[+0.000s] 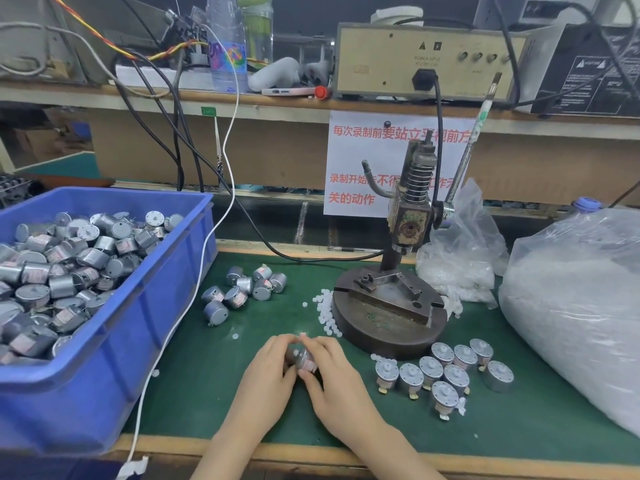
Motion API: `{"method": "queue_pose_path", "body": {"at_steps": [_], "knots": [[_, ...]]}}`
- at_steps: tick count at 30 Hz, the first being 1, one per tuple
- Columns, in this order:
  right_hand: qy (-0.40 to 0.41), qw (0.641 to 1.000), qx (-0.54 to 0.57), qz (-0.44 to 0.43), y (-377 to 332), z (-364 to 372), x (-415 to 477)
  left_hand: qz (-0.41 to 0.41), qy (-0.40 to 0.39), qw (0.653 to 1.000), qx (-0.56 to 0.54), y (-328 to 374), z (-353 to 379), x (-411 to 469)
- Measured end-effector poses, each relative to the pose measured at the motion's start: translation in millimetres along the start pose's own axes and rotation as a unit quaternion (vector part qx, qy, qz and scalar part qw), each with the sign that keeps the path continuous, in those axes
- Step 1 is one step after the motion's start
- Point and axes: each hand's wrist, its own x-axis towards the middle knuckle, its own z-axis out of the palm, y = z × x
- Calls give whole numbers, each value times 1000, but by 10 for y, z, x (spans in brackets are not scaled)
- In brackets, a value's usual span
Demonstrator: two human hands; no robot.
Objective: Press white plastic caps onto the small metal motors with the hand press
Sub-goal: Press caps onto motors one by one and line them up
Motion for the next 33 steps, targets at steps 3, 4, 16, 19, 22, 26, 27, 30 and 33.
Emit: {"method": "queue_pose_path", "body": {"at_steps": [3, 4, 16, 19, 22, 26, 27, 30, 33], "knots": [[54, 998, 30, -2, -24, -65, 86, -16, 28, 999, -13, 2, 7, 10], [92, 995, 34, 3, -15, -110, 137, -23, 39, 999, -21, 4, 5, 15], [185, 963, -83, 178, 573, -1047, 566, -35, 49, 998, -23, -8, -12, 36], [178, 964, -125, 154, 620, -1052, 587, -36, 49, 998, -25, 0, -23, 36], [199, 955, -165, 148, 636, -1042, 605, -37, 52, 998, -22, 3, -33, 33], [197, 950, -165, 180, 694, -1042, 597, -34, 54, 998, -22, 10, -38, 30], [191, 950, -168, 181, 708, -1049, 601, -33, 55, 998, -23, 13, -39, 31], [176, 947, -197, 182, 736, -1079, 641, -32, 56, 998, -24, 24, -47, 32], [186, 936, -221, 200, 739, -1089, 690, -32, 53, 998, -22, 36, -52, 29]]}}
